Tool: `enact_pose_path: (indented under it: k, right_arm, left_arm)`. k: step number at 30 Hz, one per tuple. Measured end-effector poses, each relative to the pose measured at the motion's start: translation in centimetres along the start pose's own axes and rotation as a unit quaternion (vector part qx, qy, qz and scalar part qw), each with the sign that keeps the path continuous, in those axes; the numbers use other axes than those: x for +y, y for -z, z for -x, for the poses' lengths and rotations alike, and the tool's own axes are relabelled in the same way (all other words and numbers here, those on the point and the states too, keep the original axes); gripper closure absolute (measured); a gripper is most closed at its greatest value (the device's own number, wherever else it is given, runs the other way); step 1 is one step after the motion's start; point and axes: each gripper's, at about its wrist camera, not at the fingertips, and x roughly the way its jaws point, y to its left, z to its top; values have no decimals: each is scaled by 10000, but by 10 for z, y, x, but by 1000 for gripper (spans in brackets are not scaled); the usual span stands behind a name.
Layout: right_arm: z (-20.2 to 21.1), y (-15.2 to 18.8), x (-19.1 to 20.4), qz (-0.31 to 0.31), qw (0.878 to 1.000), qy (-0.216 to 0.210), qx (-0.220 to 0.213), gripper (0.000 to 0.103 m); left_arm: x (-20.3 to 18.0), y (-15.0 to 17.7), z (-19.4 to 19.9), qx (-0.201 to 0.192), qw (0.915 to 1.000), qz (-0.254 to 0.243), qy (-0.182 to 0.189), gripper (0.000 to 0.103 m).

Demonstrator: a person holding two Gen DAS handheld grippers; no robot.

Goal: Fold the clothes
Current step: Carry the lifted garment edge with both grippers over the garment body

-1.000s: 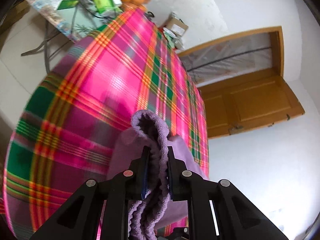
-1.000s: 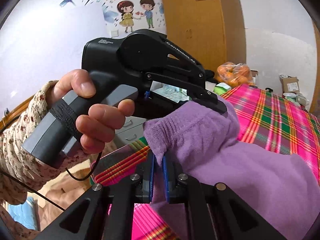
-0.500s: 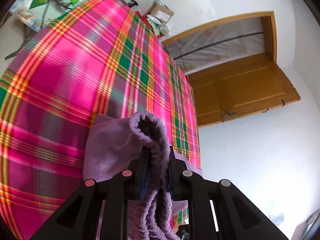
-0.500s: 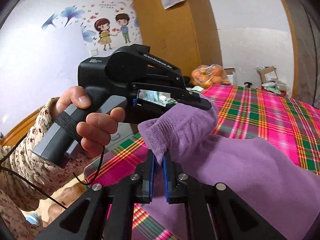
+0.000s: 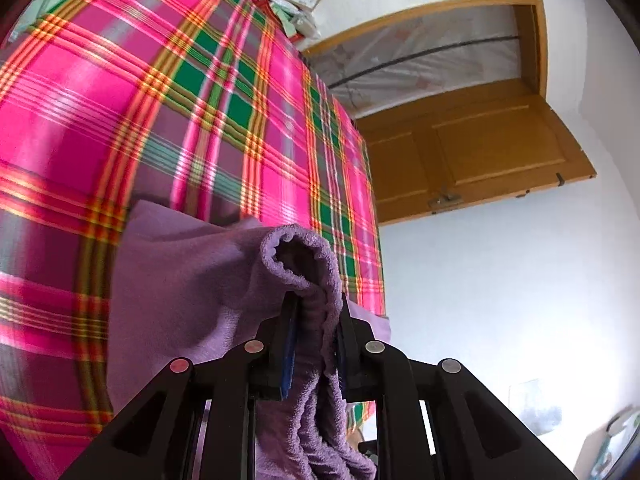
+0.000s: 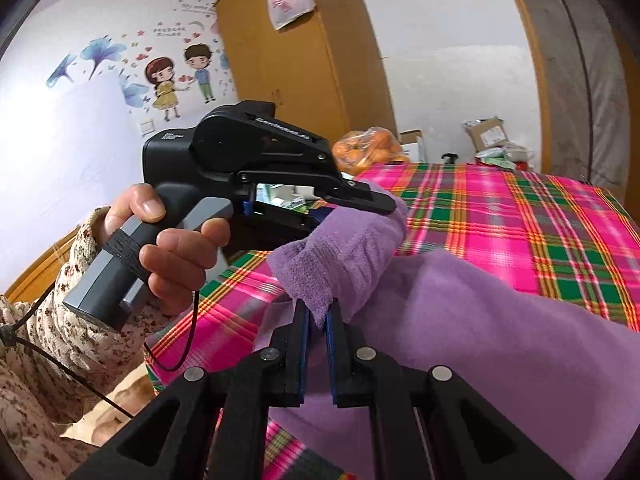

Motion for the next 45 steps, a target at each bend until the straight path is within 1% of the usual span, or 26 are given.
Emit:
enact_pose_path:
  k: [4,16,18,19,20,23,26,31,32,33,34,35,40,43,45]
  right_arm:
    - [10,2,-10,-108,9998,162,-64,95]
    - [24,22,-41,-472,9967,655,66,95]
    - [24,25,-46,-557,9957,734,92,95]
    - [24,27,-48,-600,9951,773,106,95]
    - [23,29,-50,-627,9946,815,130,95]
    - [20,34,-57,-725,9934,855,227,95]
    - [17,40,-62,-781,9923,910,302,95]
    - [14,47,-73,-944,9899,970,417,94]
    - [13,49,-76,-994,9892,979,442,94]
    - [13,50,-78,-1037,9887,984,461,93]
    - [13,50,-78,-1040,9884,997,474,93]
    - [14,51,-79,-1042,9882,1011,486,93]
    - [13,53,-84,-1109,9865,1065,570,91]
    - [15,55,-88,-1112,9848,1177,624,85]
    - [18,57,-91,-1101,9832,1297,666,82]
  left_arm:
    - [-8,0,-15,140,9999,-58,64,87]
    - [-11,4,-63,660,9978,-10,64,87]
    - [-9,4,-71,731,9973,62,77,87]
    - [-8,5,-74,771,9970,84,80,83]
    - [-7,5,-77,811,9966,106,83,82]
    - [-3,7,-86,907,9957,166,49,82]
    - [0,7,-89,918,9956,187,36,82]
    - [-8,9,-77,760,9971,-78,-3,82]
    - [-10,10,-72,686,9975,-168,-34,77]
    - [-12,11,-68,607,9978,-249,-60,75]
    - [-12,11,-63,522,9981,-319,-80,69]
    - [-11,11,-59,453,9982,-359,-132,68]
    - [5,13,-38,155,9975,-305,-619,68]
    - [16,15,-24,-72,9954,-252,-917,68]
    - [21,18,-13,-266,9940,-297,-1016,68]
